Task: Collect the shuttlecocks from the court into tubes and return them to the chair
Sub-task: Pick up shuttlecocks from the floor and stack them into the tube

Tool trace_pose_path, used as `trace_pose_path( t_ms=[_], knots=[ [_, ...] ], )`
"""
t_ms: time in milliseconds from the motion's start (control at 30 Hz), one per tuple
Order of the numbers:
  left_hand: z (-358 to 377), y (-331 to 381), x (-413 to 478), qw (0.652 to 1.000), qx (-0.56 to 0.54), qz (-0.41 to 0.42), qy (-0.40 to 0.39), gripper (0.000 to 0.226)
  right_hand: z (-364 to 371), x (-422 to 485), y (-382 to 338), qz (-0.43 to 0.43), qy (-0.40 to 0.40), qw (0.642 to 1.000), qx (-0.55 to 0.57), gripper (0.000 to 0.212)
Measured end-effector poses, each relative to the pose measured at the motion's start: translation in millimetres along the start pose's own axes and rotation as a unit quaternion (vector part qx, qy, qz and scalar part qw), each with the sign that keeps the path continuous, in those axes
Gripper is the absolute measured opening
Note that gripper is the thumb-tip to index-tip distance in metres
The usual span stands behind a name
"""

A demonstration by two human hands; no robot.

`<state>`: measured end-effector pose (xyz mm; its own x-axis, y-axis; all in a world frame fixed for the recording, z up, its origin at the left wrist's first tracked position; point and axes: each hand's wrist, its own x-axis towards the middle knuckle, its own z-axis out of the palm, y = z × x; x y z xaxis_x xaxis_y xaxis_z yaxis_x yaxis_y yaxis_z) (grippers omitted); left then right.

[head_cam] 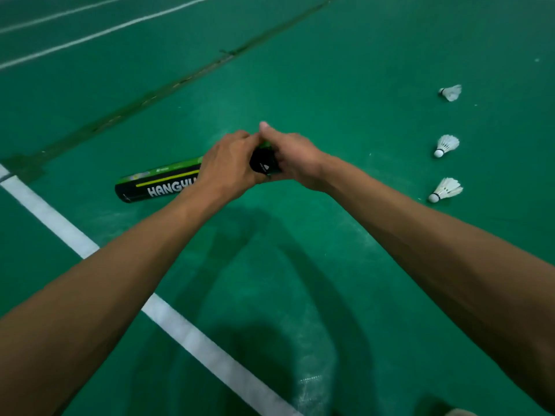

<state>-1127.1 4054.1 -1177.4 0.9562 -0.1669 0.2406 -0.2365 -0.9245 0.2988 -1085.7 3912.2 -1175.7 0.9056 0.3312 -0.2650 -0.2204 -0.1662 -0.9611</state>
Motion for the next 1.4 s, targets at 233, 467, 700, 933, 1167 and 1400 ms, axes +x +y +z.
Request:
trace_pose_path(
  t_ms=[233, 467, 700, 933, 1167, 1400],
  knots=[
    [-7, -77, -17, 0.989, 0.095, -0.114, -0.002, 0.071, 26, 34, 22, -0.039, 0.058, 0.908, -0.414, 0.028],
    [-1, -147, -59, 0.973, 0.099, -0.209, -0.022, 0.075, 121, 92, 74, -0.041, -0.118, 0.81, -0.574, 0.059],
    [27, -188, -83, 0.96, 0.101, -0.26, -0.037, 0.072, 187, 136, 119, -0.072, -0.091, 0.776, -0.621, 0.07],
    [53, -193, -77, 0.963, 0.087, -0.252, -0.042, 0.078, 175, 162, 157, -0.157, -0.051, 0.74, -0.652, 0.051],
    [54, -192, -60, 0.968, 0.085, -0.235, -0.018, 0.075, 145, 167, 132, -0.155, 0.158, 0.947, -0.234, 0.028],
    [50, -165, -34, 0.973, 0.054, -0.226, 0.014, 0.074, 111, 113, 91, -0.065, -0.065, 0.996, 0.009, 0.02]
  ],
)
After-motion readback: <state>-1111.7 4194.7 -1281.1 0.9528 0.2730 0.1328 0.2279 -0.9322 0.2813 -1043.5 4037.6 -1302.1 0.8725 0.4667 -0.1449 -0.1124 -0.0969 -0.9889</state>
